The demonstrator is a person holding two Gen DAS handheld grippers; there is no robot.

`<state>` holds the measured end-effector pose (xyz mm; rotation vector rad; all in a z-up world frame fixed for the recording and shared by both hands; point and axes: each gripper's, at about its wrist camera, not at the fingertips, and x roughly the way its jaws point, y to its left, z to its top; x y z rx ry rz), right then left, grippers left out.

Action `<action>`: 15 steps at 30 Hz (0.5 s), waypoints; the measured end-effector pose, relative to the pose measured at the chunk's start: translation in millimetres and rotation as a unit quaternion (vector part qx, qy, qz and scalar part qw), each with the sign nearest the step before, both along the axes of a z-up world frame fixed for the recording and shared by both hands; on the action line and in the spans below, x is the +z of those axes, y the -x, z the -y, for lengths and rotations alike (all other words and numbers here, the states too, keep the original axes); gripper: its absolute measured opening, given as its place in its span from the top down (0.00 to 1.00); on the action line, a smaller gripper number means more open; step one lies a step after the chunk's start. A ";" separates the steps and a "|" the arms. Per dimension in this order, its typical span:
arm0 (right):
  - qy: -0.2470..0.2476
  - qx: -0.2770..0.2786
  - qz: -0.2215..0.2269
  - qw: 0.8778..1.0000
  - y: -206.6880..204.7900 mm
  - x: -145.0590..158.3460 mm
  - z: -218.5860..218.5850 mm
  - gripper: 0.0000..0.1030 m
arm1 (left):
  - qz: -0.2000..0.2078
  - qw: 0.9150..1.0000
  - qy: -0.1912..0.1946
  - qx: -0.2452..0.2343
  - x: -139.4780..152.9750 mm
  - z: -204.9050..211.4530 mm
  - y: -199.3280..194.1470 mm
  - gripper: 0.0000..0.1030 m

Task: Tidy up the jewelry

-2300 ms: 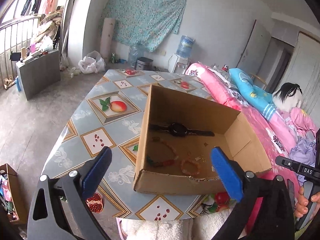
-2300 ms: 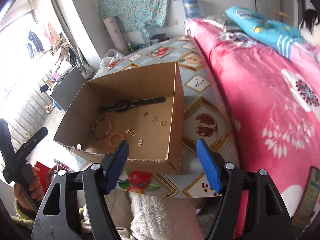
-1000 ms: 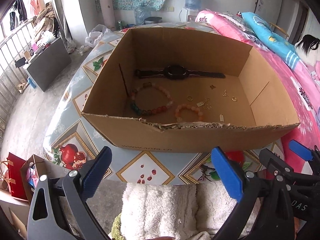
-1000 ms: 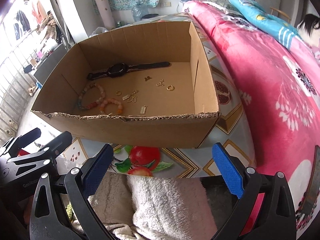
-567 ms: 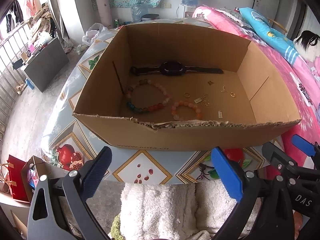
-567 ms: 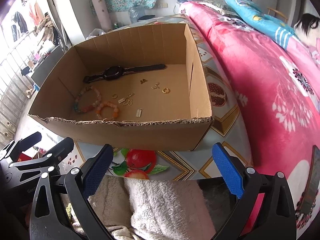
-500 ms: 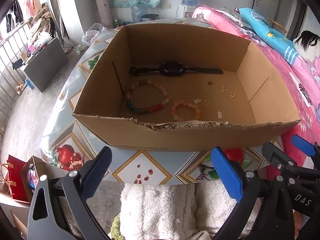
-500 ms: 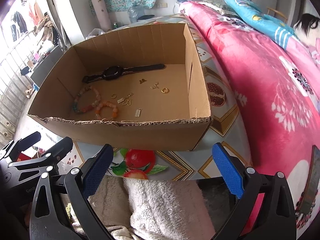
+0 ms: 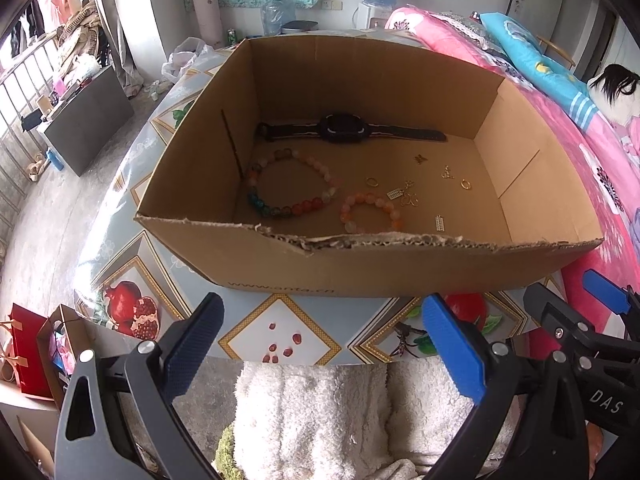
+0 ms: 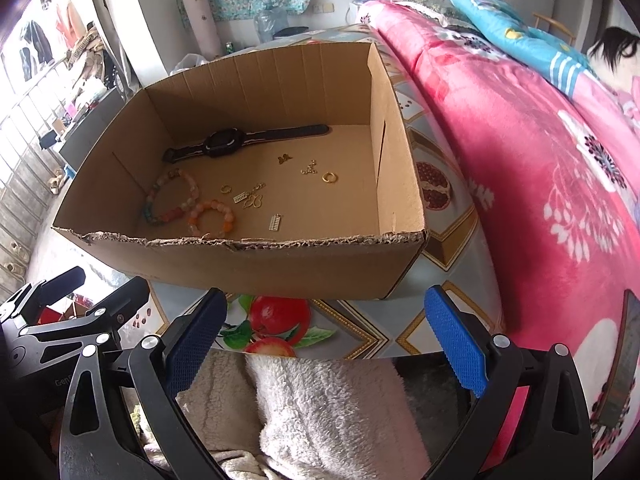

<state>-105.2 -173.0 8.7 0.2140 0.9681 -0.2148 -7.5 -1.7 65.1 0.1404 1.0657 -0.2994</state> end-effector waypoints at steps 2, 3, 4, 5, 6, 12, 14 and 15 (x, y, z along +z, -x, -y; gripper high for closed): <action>0.001 -0.001 0.000 1.000 0.1 0.1 -0.2 0.08 | 0.000 1.000 0.000 0.001 -0.1 0.1 -0.1 0.05; 0.001 0.000 0.000 1.000 0.0 0.0 0.0 0.08 | 0.000 1.000 0.000 0.001 -0.4 0.5 -0.3 0.05; 0.000 -0.001 0.000 1.000 -0.2 -0.1 0.2 0.08 | 0.000 1.000 0.000 0.001 -0.5 0.4 -0.4 0.05; 0.000 0.000 -0.001 1.000 -0.5 -0.2 0.5 0.08 | 0.000 1.000 -0.001 0.001 -0.6 0.2 -0.5 0.05; -0.001 0.000 -0.001 1.000 -0.7 -0.3 0.6 0.08 | 0.000 1.000 -0.001 0.001 -0.8 0.2 -1.2 0.05; 0.000 -0.002 -0.004 1.000 -1.9 -1.0 -0.1 0.08 | -0.002 1.000 -0.003 0.002 -1.7 0.8 -2.8 0.05; 0.001 -0.002 -0.004 1.000 -2.2 -0.9 0.1 0.08 | -0.002 1.000 -0.002 0.002 -1.7 0.5 -2.8 0.05; 0.001 -0.002 -0.004 1.000 -2.2 -0.8 0.2 0.08 | -0.003 1.000 -0.002 0.002 -1.8 0.4 -3.1 0.05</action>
